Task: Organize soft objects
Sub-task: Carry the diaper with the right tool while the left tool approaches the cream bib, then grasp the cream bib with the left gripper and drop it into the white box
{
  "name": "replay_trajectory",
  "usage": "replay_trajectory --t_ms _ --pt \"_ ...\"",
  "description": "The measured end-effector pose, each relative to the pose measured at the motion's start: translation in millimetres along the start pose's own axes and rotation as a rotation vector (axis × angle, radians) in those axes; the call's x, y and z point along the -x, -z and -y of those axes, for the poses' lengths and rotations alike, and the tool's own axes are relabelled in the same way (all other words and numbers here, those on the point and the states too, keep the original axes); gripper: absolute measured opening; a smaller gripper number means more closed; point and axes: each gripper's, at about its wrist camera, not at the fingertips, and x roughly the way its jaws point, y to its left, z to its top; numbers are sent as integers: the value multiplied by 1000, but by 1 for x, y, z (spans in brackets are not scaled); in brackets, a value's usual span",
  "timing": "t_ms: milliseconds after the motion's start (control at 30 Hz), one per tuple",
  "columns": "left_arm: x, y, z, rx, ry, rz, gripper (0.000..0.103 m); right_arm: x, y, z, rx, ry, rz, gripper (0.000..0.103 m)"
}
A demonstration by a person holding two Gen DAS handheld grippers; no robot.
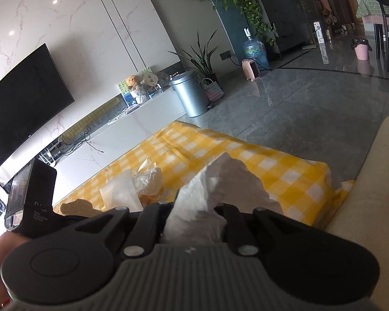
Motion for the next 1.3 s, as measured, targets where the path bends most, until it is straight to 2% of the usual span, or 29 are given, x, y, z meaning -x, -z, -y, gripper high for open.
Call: replay_trajectory --t_ms 67,133,167,200,233,267,300,433,667,833,1000,1200,1300 --pt "1 1 -1 1 -5 -14 86 -1 1 1 1 -1 -14 8" --pt "5 3 -1 1 8 -9 75 -2 1 -1 12 5 -29 8" --pt "6 4 -1 -4 19 -10 66 -2 1 -3 18 7 -29 8" --pt "9 4 0 -19 36 -11 51 -3 0 -4 19 3 -28 8" --pt "11 4 1 -39 43 -10 45 -2 0 -5 18 -6 -27 8" --pt "14 3 2 -52 39 -5 29 -2 1 -5 18 -16 -26 8" --pt "18 3 2 -56 37 -1 8 -2 0 -6 21 -24 -25 8" --pt "33 3 -1 -75 34 -2 5 -1 1 -7 26 -28 -24 8" --pt "86 7 -19 -52 76 89 5 0 1 -11 28 -37 -22 8" --pt "96 12 -26 -46 68 84 5 3 1 -15 38 -50 -17 8" --pt "109 18 -38 -11 114 97 5 4 -1 -15 31 -64 -11 8" --pt "144 29 -51 -7 170 136 5 10 -6 -18 4 -138 6 8" --pt "169 39 -59 -3 174 180 5 22 -10 -22 -14 -223 39 8"
